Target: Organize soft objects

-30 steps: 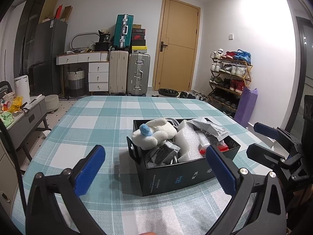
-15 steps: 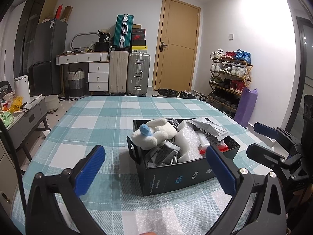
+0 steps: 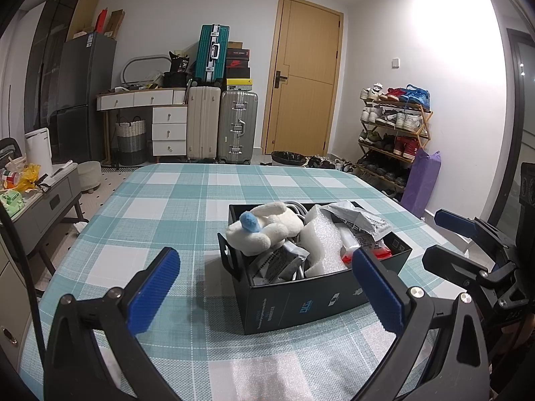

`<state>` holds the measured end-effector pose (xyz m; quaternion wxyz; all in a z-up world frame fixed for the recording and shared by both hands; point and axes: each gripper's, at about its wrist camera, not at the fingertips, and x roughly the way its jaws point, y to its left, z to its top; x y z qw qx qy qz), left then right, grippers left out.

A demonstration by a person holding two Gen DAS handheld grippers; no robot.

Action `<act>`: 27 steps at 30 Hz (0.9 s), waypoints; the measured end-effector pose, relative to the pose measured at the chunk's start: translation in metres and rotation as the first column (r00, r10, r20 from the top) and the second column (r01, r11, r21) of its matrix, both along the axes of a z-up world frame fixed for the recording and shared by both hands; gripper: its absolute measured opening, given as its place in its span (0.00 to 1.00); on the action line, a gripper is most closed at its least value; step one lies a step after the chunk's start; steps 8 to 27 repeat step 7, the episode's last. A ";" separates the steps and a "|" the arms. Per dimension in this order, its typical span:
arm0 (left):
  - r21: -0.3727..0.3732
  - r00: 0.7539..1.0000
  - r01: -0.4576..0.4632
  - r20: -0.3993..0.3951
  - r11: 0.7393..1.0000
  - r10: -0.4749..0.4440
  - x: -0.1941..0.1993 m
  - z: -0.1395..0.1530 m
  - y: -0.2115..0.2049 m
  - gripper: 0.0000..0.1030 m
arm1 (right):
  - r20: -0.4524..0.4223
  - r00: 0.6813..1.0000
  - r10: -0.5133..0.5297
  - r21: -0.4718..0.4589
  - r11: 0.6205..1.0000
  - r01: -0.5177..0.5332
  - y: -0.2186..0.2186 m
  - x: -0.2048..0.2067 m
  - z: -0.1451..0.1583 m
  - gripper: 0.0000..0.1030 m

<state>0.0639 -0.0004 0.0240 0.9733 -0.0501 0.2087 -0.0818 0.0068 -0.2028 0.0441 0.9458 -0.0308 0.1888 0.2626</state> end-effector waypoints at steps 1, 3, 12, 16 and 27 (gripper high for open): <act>0.000 1.000 -0.001 0.000 1.000 0.001 0.000 0.000 0.000 1.00 | 0.000 1.000 0.000 0.000 1.000 0.000 0.000 0.000 0.000 0.99; -0.002 1.000 -0.001 0.004 1.000 0.001 -0.002 0.001 0.001 1.00 | 0.000 1.000 0.000 0.000 1.000 0.000 0.000 0.000 0.000 0.99; -0.002 1.000 0.006 0.006 1.000 -0.006 -0.003 0.001 0.003 1.00 | 0.000 1.000 0.000 0.000 1.000 0.000 0.000 0.000 0.000 0.99; -0.002 1.000 0.006 0.006 1.000 -0.006 -0.003 0.001 0.003 1.00 | 0.000 1.000 0.000 0.000 1.000 0.000 0.000 0.000 0.000 0.99; -0.002 1.000 0.006 0.006 1.000 -0.006 -0.003 0.001 0.003 1.00 | 0.000 1.000 0.000 0.000 1.000 0.000 0.000 0.000 0.000 0.99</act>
